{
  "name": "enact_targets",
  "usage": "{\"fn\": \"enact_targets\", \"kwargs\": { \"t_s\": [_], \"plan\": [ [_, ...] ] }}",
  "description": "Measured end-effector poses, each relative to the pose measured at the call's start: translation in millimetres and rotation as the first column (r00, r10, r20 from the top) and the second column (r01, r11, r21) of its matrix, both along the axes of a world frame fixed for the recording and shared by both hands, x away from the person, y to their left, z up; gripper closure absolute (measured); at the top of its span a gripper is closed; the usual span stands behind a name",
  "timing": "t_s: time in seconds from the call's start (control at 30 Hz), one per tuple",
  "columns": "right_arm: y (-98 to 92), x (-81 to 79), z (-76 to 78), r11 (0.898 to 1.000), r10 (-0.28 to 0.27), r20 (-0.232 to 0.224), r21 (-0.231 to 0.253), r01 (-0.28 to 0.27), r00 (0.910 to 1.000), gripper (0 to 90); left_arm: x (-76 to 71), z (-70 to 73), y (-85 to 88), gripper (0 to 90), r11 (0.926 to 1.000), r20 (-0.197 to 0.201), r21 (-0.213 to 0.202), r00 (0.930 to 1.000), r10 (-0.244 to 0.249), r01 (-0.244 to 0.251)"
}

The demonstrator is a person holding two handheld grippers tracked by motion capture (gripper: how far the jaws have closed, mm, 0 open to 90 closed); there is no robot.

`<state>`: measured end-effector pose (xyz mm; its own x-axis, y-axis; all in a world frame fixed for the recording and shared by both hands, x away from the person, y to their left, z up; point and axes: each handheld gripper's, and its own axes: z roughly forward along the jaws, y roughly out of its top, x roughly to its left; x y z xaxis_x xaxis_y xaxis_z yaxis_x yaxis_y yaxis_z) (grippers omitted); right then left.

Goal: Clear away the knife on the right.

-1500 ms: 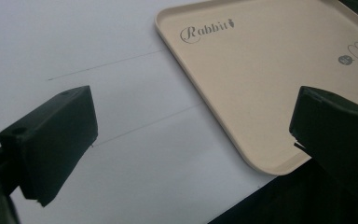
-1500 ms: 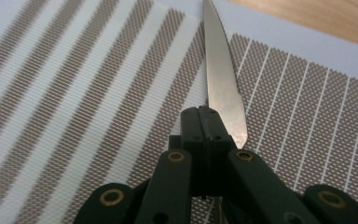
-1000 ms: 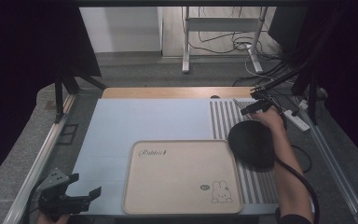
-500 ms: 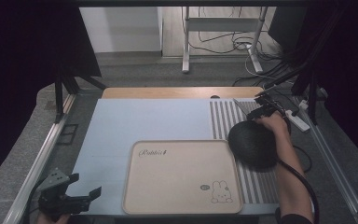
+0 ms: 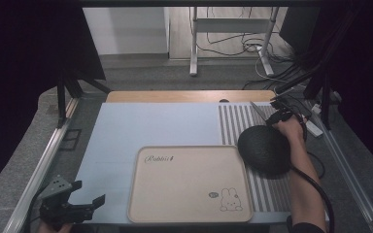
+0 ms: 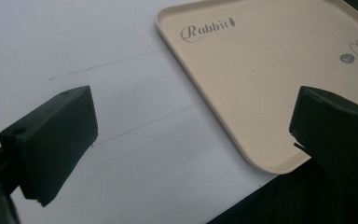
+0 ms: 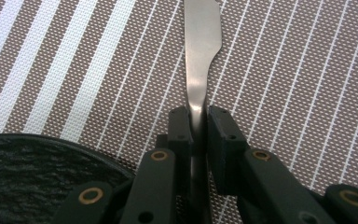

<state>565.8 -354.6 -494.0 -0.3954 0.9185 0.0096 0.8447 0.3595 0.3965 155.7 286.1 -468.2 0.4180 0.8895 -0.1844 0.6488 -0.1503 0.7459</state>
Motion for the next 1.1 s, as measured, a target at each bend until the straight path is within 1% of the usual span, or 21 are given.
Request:
{"fn": "enact_targets", "kwargs": {
  "t_s": [0.03,0.1,0.17,0.3,0.4,0.5,0.6,0.63,0.7,0.83,0.9,1.1],
  "plan": [
    [0.2,-0.2,-0.4,1.0,0.005,0.007,0.0,-0.005,1.0,80.1,0.0,0.1,-0.1,0.9,1.0,0.001,0.0,1.0,0.0,0.0],
    [0.6,-0.4,0.7,1.0,0.02,0.003,-0.02,-0.02,0.9998,80.1,0.1,0.1,0.0,0.9,1.0,0.001,-0.001,1.0,-0.001,0.001],
    [-0.5,-1.2,1.5,0.999,0.02,0.019,-0.034,-0.019,0.9996,80.2,0.3,0.1,0.2,0.9,1.0,0.001,-0.002,1.0,-0.001,0.001],
    [-7.8,-2.7,6.1,1.0,0.001,0.045,-0.017,0.0,0.999,80.2,0.3,0.0,0.2,0.9,1.0,0.001,-0.003,1.0,-0.002,0.002],
    [-14.5,-4.5,9.3,1.0,-0.014,0.061,-0.015,0.015,0.998,80.2,0.4,0.1,0.2,0.9,1.0,0.001,-0.003,1.0,-0.002,0.002],
    [-22.2,-6.1,11.2,1.0,-0.03,0.066,-0.009,0.03,0.9974,80.3,0.5,0.1,0.1,0.9,1.0,0.001,-0.003,1.0,-0.001,0.001],
    [-29.8,-7.7,13.5,0.999,-0.05,0.07,0.012,0.049,0.9963,80.3,0.5,0.0,0.0,0.9,1.0,0.0,-0.005,1.0,0.0,0.0],
    [-32.2,-8.3,14.9,0.999,-0.053,0.064,0.017,0.052,0.9966,80.3,0.5,0.0,0.0,0.9,1.0,0.0,-0.005,1.0,0.0,0.0],
    [-35.8,-10.0,17.8,0.998,-0.057,0.07,0.019,0.056,0.9959,80.3,0.6,0.1,0.0,0.9,1.0,0.0,-0.004,1.0,0.0,0.0],
    [-41.2,-14.0,26.5,0.998,-0.058,0.09,0.026,0.056,0.9942,80.3,0.6,0.1,-0.1,0.9,1.0,0.0,-0.005,1.0,0.001,-0.001],
    [-42.3,-16.6,31.8,0.998,-0.056,0.107,0.032,0.053,0.9927,80.3,0.7,0.1,-0.1,0.9,1.0,0.0,-0.004,1.0,0.001,-0.001],
    [-40.7,-24.6,45.8,0.999,-0.037,0.143,0.039,0.032,0.989,80.4,0.6,0.2,-0.4,0.9,1.0,0.001,-0.003,1.0,0.001,-0.001]
  ]
}}
